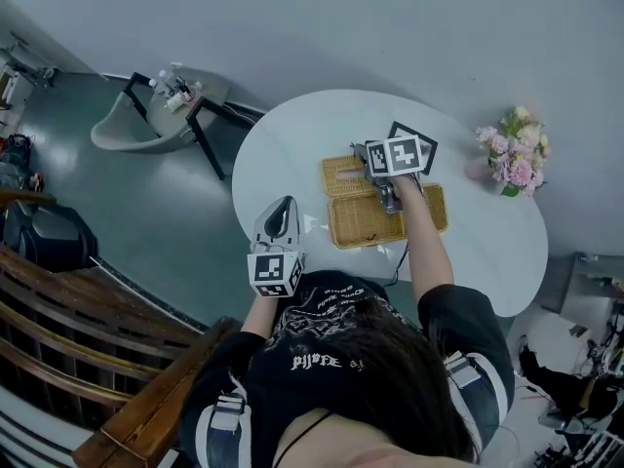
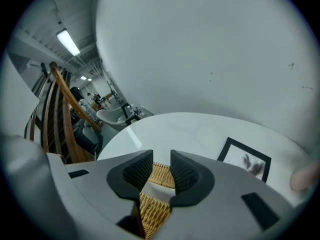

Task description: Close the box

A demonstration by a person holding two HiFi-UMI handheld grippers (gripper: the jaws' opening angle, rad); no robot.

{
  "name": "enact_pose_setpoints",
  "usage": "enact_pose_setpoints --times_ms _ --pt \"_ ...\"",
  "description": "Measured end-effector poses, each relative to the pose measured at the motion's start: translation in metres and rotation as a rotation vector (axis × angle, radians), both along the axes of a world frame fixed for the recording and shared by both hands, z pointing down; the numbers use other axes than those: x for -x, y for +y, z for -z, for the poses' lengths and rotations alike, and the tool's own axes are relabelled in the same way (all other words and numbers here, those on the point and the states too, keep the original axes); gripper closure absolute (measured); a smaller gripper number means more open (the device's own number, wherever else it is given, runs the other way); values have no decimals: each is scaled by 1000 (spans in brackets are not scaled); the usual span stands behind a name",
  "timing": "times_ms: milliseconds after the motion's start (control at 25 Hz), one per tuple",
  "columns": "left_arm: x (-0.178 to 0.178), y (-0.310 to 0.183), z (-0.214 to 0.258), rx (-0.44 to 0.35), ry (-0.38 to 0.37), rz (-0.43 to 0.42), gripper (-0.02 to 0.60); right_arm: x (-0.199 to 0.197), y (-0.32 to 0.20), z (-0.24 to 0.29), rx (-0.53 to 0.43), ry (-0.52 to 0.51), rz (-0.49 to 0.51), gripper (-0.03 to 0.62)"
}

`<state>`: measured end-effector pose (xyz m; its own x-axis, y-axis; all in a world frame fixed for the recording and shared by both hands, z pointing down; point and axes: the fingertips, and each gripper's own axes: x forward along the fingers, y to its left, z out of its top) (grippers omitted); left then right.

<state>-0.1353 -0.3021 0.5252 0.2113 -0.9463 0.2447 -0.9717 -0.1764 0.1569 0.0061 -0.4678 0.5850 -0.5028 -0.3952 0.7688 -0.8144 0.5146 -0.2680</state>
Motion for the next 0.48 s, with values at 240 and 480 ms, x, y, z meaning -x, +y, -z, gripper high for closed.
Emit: enact_pose_setpoints --times_ms 240,480 --pt "9 0 -6 10 -11 8 555 13 -19 -23 77 22 23 462" --pt "23 -5 -11 18 -13 24 557 20 -31 -50 159 127 94 440"
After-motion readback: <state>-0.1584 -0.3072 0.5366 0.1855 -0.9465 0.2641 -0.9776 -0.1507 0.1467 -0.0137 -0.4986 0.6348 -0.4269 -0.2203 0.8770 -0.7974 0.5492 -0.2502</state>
